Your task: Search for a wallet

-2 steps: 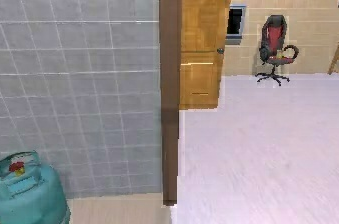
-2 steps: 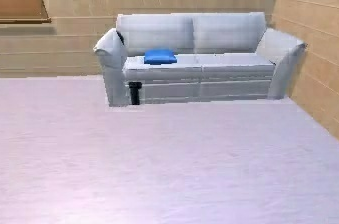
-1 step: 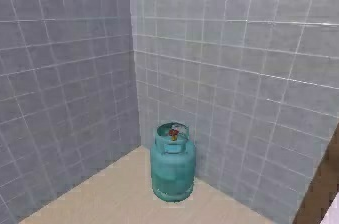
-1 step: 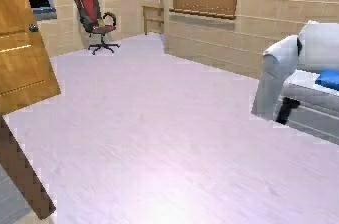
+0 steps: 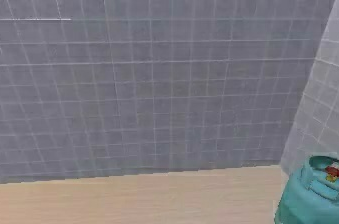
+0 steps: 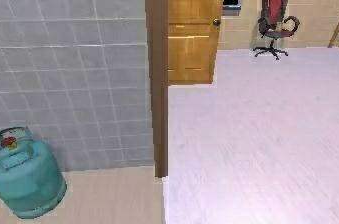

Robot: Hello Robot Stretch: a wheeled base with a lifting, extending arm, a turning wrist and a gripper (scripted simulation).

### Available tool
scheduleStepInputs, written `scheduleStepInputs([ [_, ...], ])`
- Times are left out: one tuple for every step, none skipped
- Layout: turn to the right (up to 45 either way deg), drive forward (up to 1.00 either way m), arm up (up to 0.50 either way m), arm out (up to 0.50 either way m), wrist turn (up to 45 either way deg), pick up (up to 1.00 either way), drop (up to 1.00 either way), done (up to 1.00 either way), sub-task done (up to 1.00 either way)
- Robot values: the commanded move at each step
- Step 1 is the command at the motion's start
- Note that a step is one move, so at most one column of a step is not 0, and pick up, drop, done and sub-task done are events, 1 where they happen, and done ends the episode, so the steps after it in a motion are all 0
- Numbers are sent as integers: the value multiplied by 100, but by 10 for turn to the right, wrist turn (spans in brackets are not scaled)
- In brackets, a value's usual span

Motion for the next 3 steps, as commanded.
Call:
scheduleStepInputs([
  [-390, 0, 0, 0, 0, 0, 0, 0, 0],
  [0, 60, 0, 0, 0, 0, 0, 0, 0],
  [-390, 0, 0, 0, 0, 0, 0, 0, 0],
])
